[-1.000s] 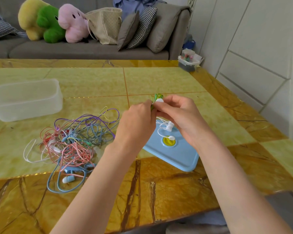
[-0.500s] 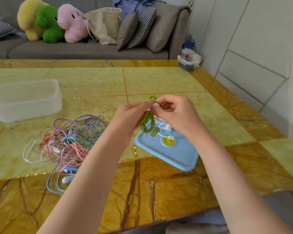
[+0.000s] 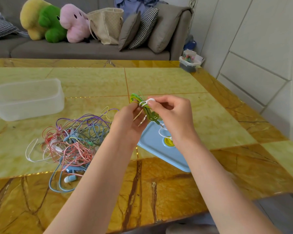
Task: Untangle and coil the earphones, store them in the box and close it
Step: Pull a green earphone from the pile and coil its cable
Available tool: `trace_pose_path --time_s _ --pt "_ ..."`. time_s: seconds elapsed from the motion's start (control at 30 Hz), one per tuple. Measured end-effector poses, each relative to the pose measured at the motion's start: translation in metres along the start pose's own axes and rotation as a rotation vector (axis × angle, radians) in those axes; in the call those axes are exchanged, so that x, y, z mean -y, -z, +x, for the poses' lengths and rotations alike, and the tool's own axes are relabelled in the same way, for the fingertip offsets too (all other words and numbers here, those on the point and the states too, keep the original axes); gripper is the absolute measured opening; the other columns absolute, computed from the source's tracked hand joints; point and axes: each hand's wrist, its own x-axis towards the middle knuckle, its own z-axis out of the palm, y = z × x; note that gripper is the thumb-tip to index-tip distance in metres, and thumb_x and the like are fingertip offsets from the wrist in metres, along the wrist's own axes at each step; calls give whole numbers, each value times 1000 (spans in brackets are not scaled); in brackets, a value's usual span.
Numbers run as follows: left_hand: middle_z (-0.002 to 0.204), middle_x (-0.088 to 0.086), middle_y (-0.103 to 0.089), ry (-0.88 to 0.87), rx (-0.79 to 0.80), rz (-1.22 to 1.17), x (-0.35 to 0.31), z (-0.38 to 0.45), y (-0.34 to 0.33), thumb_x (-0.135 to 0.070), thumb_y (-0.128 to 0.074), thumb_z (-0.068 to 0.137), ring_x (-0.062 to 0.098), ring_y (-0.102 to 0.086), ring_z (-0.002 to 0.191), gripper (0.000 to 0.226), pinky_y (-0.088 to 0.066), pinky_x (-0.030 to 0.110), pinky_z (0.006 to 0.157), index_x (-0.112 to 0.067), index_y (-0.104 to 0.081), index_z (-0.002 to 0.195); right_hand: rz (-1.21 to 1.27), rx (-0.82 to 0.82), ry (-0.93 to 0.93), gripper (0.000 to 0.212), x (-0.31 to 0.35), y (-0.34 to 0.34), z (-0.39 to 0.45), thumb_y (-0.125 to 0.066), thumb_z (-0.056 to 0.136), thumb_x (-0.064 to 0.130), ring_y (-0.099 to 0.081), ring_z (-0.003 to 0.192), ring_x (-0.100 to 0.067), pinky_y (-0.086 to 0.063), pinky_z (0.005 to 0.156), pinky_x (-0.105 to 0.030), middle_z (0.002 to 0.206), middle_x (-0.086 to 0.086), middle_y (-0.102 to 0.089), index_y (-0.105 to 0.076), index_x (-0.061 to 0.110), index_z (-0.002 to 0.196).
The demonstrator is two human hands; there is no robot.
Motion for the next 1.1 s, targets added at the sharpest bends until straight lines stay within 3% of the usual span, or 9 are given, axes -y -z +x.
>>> trace_pose_path --time_s 0.17,0.37,0.53,0.6,0.67,0.77,0.9,1.0,1.1 --pt "61 -3 -60 -50 107 88 -4 -3 -1 -9 -45 96 8 -59 58 21 -52 19 55 -11 -58 78 350 22 -292 4 4 7 6 -69 79 5 -64 81 -27 -50 86 -44 83 -16 -70 -72 5 76" --pt "64 -3 -64 -135 188 329 -5 -7 2 -9 -50 94 13 -60 68 19 -50 26 77 -10 -59 78 432 64 -359 11 3 17 6 -65 79 -3 -59 74 -20 -45 78 -33 74 -5 -64 -66 8 79" --pt "78 0 -70 -198 319 519 1 -12 0 -5 -55 89 10 -65 72 10 -52 15 68 -11 -63 90 373 53 -260 16 5 19 4 -64 79 -7 -59 70 -17 -49 76 -34 72 -5 -63 -65 9 78" --pt "91 6 -70 -273 287 626 5 -10 0 -6 -58 88 15 -65 81 12 -51 17 71 -10 -65 96 332 46 -243 14 5 19 4 -65 79 -4 -60 72 -18 -50 82 -39 71 -5 -65 -67 10 76" --pt "100 12 -70 -317 238 689 5 -8 1 -7 -61 87 24 -65 90 16 -50 30 85 -6 -66 102 318 32 -253 13 4 20 6 -64 83 2 -61 77 -19 -49 88 -41 74 -5 -67 -68 11 76" --pt "94 10 -68 -343 183 743 1 -5 2 -9 -64 86 25 -62 89 14 -45 42 96 -7 -67 99 345 74 -265 16 4 23 9 -53 92 6 -64 81 -18 -52 81 -29 84 -7 -68 -66 9 84" --pt "104 18 -68 -361 141 759 -1 -1 6 -11 -65 85 33 -62 103 16 -44 46 98 -9 -67 101 216 181 -278 10 3 23 7 -58 89 14 -65 83 -15 -49 75 -24 88 -5 -69 -68 11 91" --pt "103 17 -67 -388 131 775 -2 -1 9 -13 -66 85 26 -64 91 13 -48 44 97 -10 -67 98 135 210 -264 7 1 17 5 -65 85 12 -63 82 -14 -46 75 -25 87 -3 -68 -65 16 91" --pt "89 2 -66 -436 101 847 -9 0 14 -18 -67 85 20 -62 85 6 -50 46 93 -13 -68 88 131 239 -246 13 2 10 4 -65 84 7 -62 77 -13 -46 77 -26 80 -2 -68 -62 17 91"
